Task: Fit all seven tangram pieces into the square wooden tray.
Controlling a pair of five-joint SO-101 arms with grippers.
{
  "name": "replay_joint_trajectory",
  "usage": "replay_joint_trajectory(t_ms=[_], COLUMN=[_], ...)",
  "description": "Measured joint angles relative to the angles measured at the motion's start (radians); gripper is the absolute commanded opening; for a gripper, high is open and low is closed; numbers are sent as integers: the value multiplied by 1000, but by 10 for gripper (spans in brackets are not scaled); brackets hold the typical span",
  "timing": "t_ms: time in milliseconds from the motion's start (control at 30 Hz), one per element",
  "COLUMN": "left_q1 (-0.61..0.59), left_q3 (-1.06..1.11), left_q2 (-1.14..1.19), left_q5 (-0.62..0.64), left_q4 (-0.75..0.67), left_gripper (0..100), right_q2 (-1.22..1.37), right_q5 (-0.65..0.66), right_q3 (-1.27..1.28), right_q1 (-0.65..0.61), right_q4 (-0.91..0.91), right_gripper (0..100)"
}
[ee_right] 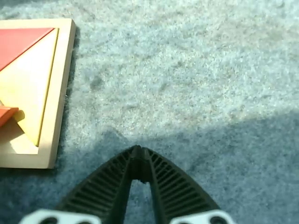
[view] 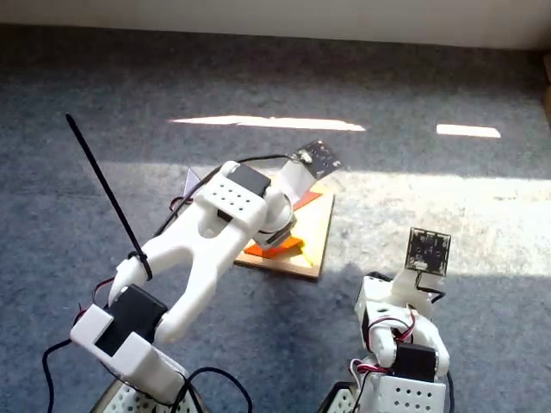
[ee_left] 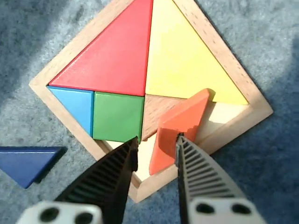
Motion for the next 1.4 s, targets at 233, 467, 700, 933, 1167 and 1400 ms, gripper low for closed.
replay_joint_trajectory(t_ms=[233,467,700,933,1167,1400], left_q1=[-12,-48,-63,5,64,87], left_q3=[0,63,107,130,132,132], left_q2=[-8,-8,-8,-8,-8,-8], left_q5=[115,183,189,189,140,130], left_q4=[-35,-158,-226,-226,-198,-173], left_gripper=[143,143,143,143,143,143], right_q2=[0,0,0,0,0,0], right_q5=[0,0,0,0,0,0], right_q3=[0,0,0,0,0,0], right_q1=[0,0,0,0,0,0], right_q4=[0,0,0,0,0,0], right_gripper=[5,5,5,5,5,5])
